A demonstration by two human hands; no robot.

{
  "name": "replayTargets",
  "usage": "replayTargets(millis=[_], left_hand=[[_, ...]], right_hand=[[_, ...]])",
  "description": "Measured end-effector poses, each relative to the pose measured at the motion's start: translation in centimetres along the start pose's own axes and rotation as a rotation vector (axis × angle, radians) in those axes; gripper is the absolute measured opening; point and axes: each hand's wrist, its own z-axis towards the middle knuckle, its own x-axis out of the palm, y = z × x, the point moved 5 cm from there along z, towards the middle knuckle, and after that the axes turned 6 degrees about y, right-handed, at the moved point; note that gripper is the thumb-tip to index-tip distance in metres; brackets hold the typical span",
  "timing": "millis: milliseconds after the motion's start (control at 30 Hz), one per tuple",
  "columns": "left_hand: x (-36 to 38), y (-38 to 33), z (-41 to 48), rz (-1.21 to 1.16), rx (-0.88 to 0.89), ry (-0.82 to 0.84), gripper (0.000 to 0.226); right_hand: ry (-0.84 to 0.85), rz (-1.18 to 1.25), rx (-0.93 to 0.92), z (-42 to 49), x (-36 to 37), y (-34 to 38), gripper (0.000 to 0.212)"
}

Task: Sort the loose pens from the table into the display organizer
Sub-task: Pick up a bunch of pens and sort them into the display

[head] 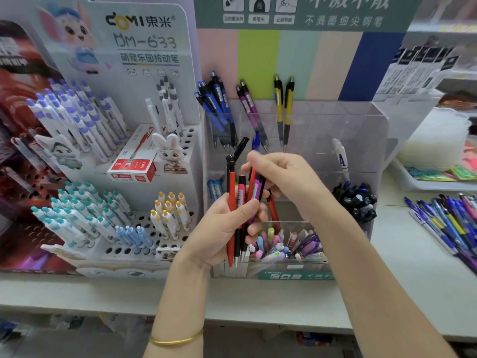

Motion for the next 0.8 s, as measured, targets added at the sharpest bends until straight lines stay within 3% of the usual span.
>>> replayTargets(millis=[133,333,433,533,667,800], left_hand=[[0.3,0.0,0.0,0.057,0.005,0.003,0.017],[0.0,0.0,0.1,0.070,-0.043,-0.024,0.031],[-0.1,0.3,-0.1,0.104,-0.094,-0.013,0.018],[0.0,0.5,0.0,0.144,-0.117,-0.018,0.015],[0.6,0.5,0.1,0.213,-0.214,0.052,0.010],[0.5,0.7,0.3,0.278,-0.256,0.022,0.007]], right_hand=[[0.077,-0.069,0.045,0.1,0.0,0.1,0.015],[0.053,0.061,0.062,0.0,-0.2,-0.2,0.017],[-0.038,0.044,-0.020,0.2,-1.0,0.2,0.015],[0.098,-0.081,-0.039,0.4,-1.0,1.0,0.008],[0.289,-0.157,0.003,0.6,-0.7,0.4,0.014],[0.199,-0.049,-0.047,0.3,-1.2,-0.5,0.013]])
